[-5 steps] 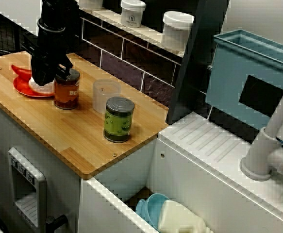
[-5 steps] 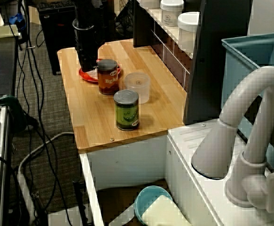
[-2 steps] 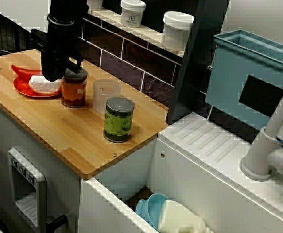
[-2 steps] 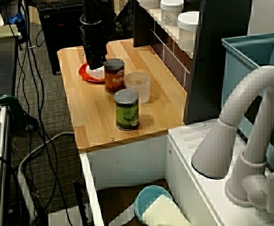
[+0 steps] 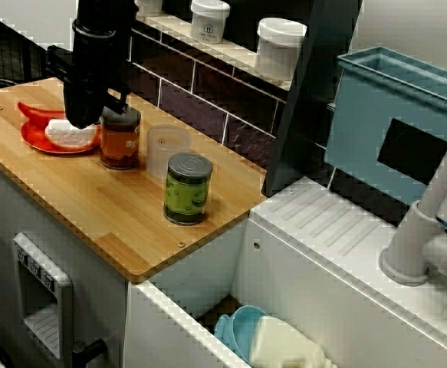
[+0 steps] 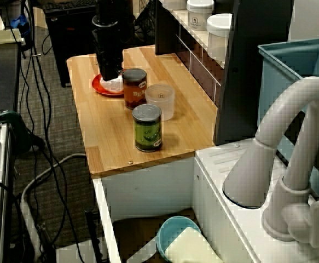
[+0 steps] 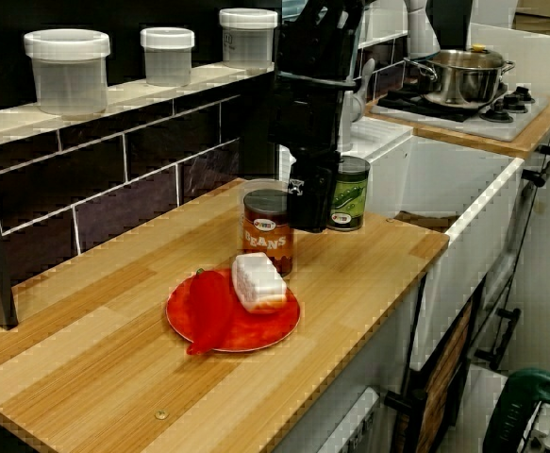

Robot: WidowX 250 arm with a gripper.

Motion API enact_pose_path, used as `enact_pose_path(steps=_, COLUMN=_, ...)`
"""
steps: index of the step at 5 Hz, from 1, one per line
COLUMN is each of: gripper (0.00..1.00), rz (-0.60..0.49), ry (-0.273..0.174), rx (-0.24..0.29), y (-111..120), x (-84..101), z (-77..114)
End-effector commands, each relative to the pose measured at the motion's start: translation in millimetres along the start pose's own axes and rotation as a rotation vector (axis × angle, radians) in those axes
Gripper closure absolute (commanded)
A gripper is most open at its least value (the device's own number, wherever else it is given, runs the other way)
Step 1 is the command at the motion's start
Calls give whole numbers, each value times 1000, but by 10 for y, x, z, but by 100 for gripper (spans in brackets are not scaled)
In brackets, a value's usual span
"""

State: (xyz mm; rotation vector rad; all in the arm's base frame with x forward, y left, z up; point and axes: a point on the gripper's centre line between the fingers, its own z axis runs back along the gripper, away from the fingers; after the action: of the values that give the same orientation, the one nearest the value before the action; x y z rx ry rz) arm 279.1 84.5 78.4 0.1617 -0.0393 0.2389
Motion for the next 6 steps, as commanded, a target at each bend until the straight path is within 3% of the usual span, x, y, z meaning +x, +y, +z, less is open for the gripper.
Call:
enact_pose_path(steps=1, gripper=100, rz=-60, ry=-50, rx=-31, y=10, x=-107, z=258)
enact_pose_path(steps=3, gripper=100, rz=-118, ry=-55, rx=-64, y=-268, x=-177, z=275)
enact_pose_path(steps=6, gripper=100, rz=-156, ry=-49, rx=-99, y=-627, x=-103, z=441)
